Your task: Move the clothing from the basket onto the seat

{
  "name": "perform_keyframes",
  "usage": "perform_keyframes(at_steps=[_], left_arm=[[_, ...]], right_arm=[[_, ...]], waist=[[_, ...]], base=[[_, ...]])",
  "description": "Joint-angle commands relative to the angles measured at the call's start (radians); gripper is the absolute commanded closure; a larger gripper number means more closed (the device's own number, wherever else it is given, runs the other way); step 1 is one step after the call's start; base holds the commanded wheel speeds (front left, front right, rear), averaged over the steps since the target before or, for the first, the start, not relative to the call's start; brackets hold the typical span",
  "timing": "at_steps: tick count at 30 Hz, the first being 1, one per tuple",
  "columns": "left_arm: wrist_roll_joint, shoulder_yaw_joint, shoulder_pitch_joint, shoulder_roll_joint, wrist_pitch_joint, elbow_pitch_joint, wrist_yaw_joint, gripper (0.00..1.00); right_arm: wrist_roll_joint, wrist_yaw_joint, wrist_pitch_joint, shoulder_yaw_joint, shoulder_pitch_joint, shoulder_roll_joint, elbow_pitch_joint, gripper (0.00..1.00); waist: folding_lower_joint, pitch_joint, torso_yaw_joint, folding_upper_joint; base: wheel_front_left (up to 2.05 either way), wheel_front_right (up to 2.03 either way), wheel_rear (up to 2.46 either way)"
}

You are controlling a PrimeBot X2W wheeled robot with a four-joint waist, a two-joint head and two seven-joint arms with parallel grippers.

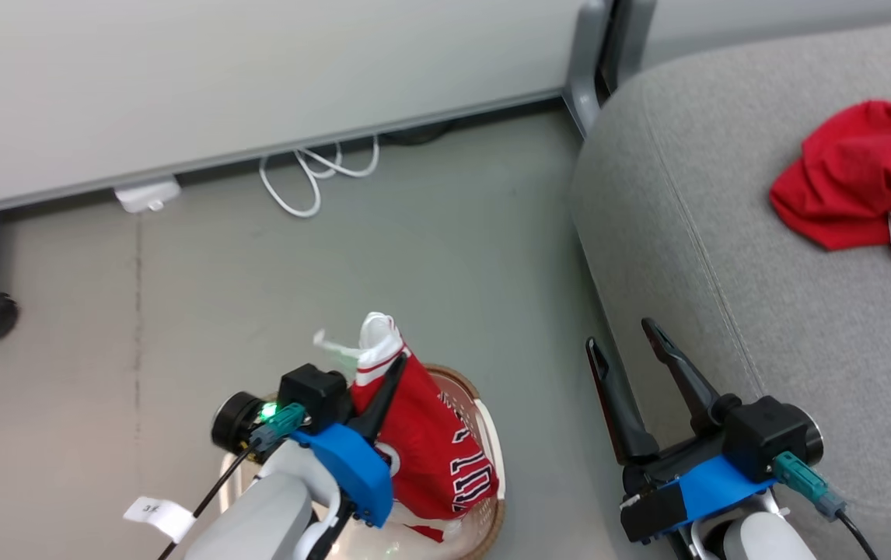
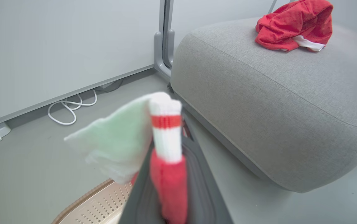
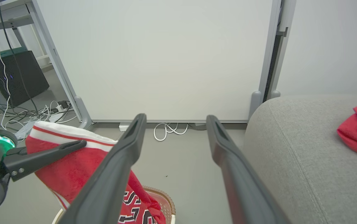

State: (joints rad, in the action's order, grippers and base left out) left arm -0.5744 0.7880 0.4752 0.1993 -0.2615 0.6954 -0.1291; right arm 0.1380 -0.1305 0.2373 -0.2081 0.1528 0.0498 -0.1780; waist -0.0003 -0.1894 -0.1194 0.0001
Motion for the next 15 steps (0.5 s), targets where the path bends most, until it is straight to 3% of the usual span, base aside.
perform_keyframes(at_steps=[1, 7, 15], left_arm=[[-0.015, 0.018, 0.021, -0.002, -0.005, -0.016, -0.002, 1.00], [-0.069, 0.115, 0.104, 0.003, 0.003, -0.060, -0.002, 1.00], [-0.129, 0.170, 0.229, -0.017, 0.020, -0.091, -0.002, 1.00]], right_arm=[[-0.004, 0.000, -0.007, -0.001, -0.018, 0.001, -0.001, 0.00], [-0.010, 0.000, -0.026, -0.007, -0.042, 0.001, 0.000, 0.00], [-0.012, 0.000, -0.047, -0.024, -0.058, 0.001, 0.006, 0.00]], waist=[[0.0003, 0.047, 0.038, -0.0001], [0.0003, 0.092, 0.067, -0.0001], [0.0003, 0.119, 0.090, -0.0001]], base=[[0.00, 0.00, 0.00], [0.00, 0.00, 0.00], [0.00, 0.00, 0.00]])
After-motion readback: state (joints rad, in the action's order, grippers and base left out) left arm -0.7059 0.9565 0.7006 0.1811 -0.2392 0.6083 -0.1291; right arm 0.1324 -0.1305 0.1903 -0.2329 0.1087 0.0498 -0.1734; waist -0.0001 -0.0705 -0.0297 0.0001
